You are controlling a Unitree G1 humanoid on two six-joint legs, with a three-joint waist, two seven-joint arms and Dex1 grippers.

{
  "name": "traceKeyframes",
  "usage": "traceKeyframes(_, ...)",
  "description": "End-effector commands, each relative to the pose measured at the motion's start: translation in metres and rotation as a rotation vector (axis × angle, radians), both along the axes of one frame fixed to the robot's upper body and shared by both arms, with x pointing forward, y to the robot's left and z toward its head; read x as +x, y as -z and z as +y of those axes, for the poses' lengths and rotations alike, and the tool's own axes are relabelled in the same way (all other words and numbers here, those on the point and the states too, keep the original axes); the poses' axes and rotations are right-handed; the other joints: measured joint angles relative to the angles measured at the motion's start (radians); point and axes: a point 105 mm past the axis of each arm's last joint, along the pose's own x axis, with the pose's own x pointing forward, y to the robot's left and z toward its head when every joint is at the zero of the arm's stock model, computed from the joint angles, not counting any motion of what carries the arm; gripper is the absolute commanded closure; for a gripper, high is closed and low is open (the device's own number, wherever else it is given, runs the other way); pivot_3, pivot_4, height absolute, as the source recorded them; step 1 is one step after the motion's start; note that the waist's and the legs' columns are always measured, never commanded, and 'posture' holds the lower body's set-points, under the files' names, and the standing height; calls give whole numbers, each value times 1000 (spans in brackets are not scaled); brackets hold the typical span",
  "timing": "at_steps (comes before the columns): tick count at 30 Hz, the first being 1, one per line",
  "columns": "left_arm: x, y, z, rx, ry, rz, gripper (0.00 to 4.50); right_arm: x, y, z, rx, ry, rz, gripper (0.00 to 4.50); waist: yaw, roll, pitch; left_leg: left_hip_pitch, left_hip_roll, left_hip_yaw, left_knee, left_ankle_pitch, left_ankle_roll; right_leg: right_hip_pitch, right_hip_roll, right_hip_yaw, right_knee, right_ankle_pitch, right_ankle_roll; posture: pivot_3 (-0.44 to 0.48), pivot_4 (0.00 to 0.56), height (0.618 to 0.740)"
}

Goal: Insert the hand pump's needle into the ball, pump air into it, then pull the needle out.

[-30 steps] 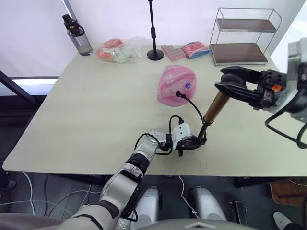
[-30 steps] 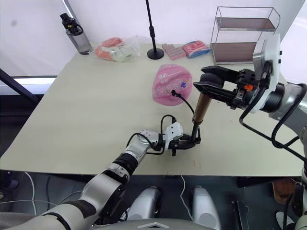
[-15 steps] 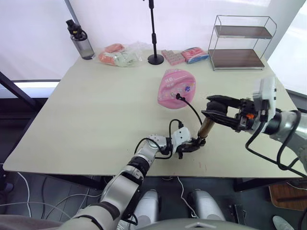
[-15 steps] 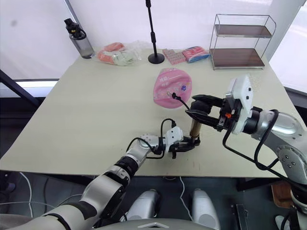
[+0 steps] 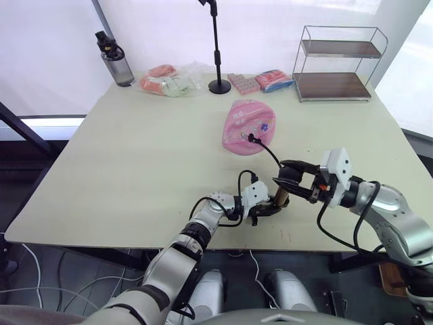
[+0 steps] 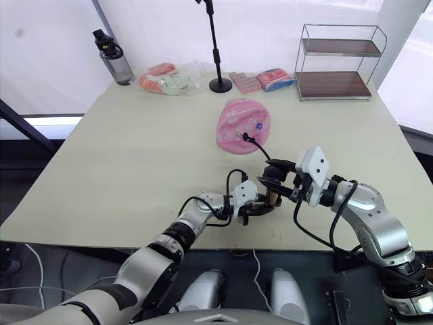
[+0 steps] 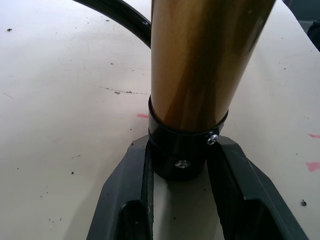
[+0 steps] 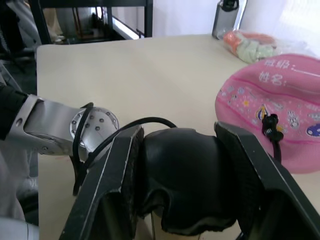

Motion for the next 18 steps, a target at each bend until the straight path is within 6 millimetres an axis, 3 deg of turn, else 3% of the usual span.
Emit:
traceKeyframes(1, -21, 40, 17, 107, -8, 146, 3413, 5, -3, -9, 3, 19, 56, 2704, 0, 0, 0, 0, 0, 0, 0, 0, 0, 0, 0, 0, 0, 0, 0, 0, 150, 731)
traceKeyframes(9, -21, 40, 19, 106, -17, 149, 3413, -6, -95, -25, 113, -101, -12, 2704, 2, 4, 4, -3, -1, -3, -1, 0, 0, -1, -1, -3, -4, 0, 0, 0, 150, 731)
traceKeyframes(15, -22, 42, 22, 113, -13, 152, 3413, -14, -140, -35, 136, -123, -52, 2704, 3, 8, 8, -6, -1, -5, -3, -1, 2, 0, -2, -6, -10, 0, 0, 0, 150, 731)
traceKeyframes(18, -22, 42, 22, 115, -11, 153, 3413, -15, -150, -36, 131, -123, -62, 2704, 3, 8, 8, -6, -2, -5, -3, -1, 2, 0, -3, -6, -11, 0, 1, 0, 150, 731)
